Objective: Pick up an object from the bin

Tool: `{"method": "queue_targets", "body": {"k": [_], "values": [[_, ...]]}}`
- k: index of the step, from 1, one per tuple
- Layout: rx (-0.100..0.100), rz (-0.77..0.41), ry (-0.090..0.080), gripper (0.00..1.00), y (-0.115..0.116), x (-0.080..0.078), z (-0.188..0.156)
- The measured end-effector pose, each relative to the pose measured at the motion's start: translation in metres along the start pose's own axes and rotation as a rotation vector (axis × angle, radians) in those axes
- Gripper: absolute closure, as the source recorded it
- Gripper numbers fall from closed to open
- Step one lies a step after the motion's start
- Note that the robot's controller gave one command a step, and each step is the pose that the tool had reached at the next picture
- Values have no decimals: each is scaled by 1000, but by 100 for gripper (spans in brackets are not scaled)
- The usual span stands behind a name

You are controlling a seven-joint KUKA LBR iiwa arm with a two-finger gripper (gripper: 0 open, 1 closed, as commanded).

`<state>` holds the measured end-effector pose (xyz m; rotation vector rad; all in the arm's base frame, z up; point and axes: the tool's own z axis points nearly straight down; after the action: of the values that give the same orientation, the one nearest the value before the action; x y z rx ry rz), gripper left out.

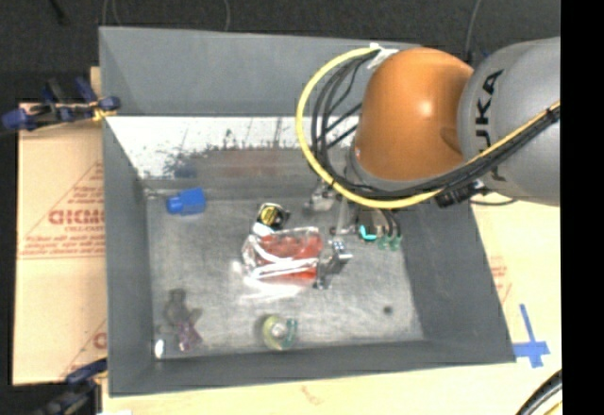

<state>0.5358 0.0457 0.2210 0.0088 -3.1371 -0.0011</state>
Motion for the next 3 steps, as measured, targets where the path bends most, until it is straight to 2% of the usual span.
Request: {"method": "queue_targets", "body": {"k": [1, 2, 3], "values": [[-2, 26, -1, 0, -24, -49, 104], [1, 78, -15, 0, -25, -44, 110], [-3, 416, -4, 0, 34, -13, 118]]}}
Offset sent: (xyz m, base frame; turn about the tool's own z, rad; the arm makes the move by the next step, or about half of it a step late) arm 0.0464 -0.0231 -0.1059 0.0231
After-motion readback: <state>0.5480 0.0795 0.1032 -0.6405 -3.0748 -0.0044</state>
